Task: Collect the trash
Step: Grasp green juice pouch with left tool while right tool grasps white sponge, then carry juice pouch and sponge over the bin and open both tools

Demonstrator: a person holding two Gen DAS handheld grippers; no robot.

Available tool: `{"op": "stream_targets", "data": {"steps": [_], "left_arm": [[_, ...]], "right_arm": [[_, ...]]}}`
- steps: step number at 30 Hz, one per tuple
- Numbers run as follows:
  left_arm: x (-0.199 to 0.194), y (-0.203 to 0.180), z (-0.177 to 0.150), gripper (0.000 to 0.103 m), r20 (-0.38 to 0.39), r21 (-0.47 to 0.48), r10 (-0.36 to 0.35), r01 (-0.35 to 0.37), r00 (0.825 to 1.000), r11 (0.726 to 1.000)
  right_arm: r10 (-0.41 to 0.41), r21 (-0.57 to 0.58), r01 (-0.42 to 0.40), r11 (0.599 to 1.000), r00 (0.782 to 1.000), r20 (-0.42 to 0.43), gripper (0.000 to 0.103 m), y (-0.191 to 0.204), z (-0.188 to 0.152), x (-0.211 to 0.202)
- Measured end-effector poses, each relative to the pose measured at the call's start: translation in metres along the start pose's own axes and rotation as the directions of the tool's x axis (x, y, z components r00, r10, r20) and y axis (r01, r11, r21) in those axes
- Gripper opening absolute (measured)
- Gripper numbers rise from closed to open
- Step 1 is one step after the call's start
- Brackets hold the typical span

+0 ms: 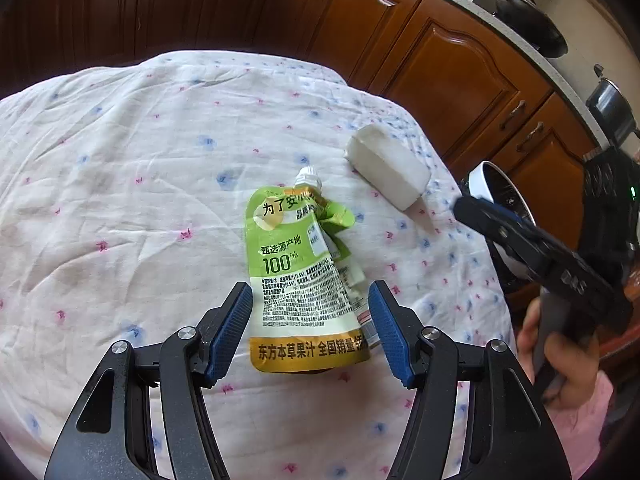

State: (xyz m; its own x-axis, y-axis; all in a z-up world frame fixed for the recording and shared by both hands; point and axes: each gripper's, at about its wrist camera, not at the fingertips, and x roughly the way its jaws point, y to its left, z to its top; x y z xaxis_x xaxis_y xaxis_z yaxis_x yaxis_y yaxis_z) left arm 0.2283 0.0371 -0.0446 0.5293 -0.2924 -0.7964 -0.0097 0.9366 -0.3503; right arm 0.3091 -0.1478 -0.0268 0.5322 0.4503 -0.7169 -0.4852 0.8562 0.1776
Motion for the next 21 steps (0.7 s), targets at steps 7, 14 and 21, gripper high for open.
{"op": "stream_targets", "data": {"steps": [7, 14, 21], "left_arm": [[0.009, 0.001, 0.004, 0.061, -0.02, -0.005, -0.001, 0.001, 1.0, 1.0], [0.016, 0.003, 0.011, 0.06, -0.026, -0.004, 0.006, -0.006, 1.0, 1.0], [0.017, -0.002, 0.014, 0.05, 0.0, 0.025, -0.012, 0.012, 1.0, 1.0]], "right_arm": [[0.014, -0.013, -0.015, 1.0, 0.998, -0.063, 0.083, -0.007, 0.016, 0.042], [0.03, 0.077, -0.027, 0.997, 0.999, -0.043, 0.055, -0.018, 0.006, 0.034], [0.037, 0.169, -0.048, 0.984, 0.997, 0.069, 0.055, -0.015, -0.024, -0.023]]}}
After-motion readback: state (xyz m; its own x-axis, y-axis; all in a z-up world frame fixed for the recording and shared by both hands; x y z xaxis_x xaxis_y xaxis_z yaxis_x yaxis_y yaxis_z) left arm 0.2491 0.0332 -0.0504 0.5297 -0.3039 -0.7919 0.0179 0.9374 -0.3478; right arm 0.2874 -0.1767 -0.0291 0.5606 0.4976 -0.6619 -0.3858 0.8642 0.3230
